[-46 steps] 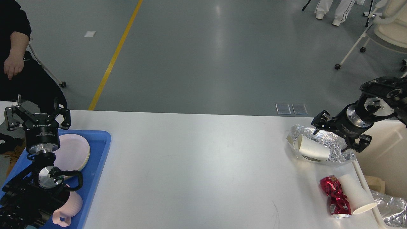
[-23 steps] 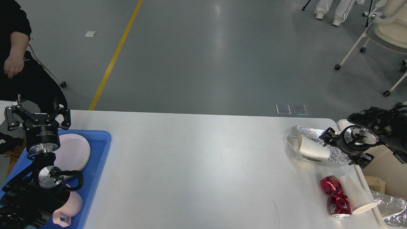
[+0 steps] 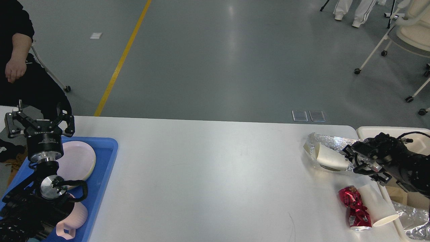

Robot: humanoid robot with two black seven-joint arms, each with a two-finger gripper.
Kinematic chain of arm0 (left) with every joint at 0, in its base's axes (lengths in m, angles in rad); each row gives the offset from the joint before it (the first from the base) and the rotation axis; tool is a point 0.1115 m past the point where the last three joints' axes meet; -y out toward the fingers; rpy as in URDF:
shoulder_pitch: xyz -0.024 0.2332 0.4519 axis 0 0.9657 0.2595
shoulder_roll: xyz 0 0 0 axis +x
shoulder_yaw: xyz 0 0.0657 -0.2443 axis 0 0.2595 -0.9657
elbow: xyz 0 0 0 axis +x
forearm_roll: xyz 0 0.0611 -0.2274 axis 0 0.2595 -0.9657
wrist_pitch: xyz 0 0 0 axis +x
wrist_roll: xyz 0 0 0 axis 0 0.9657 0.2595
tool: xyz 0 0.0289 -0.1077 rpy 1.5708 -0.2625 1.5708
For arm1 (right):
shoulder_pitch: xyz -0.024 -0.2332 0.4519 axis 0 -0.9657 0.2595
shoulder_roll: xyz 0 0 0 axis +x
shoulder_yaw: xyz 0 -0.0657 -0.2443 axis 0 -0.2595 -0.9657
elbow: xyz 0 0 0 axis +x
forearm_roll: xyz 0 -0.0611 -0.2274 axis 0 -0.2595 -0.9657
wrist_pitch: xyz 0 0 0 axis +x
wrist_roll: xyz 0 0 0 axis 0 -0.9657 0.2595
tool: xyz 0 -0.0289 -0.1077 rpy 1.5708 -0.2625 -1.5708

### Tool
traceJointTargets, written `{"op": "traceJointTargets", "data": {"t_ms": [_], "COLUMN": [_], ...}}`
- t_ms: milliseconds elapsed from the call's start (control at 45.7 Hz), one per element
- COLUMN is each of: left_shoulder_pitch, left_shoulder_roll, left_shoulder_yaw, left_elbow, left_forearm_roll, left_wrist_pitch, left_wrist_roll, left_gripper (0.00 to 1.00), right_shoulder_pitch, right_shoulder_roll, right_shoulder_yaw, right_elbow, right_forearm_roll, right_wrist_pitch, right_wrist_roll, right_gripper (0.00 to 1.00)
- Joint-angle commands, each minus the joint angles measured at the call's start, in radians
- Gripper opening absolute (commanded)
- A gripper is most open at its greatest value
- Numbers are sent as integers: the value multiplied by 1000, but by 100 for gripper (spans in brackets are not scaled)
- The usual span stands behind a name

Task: Tidy desktop
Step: 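Lower the right gripper and grasp the foil sheet holding the paper cup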

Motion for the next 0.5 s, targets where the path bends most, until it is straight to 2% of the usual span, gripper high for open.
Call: {"op": "traceJointTargets", "data": {"t_ms": [0,482], "left_shoulder_pitch": [0,0], "left_shoulder_roll": [0,0], "left_shoulder_yaw": [0,0], "left_elbow": [0,0], "left_forearm_roll": [0,0], "left_wrist_pitch": [0,0], "left_wrist_roll": [0,0], "left_gripper": [96,96], "right_shoulder_pitch": [-16,-53], "right_shoulder_roll": [1,13], "right_shoulder_yaw": [0,-2], "right_elbow": [-3,-5], "right_forearm_roll": [-1,-3], "right_wrist_pitch": [-29,-107], "right_wrist_roll": [0,3], "right_gripper": [100,100]}}
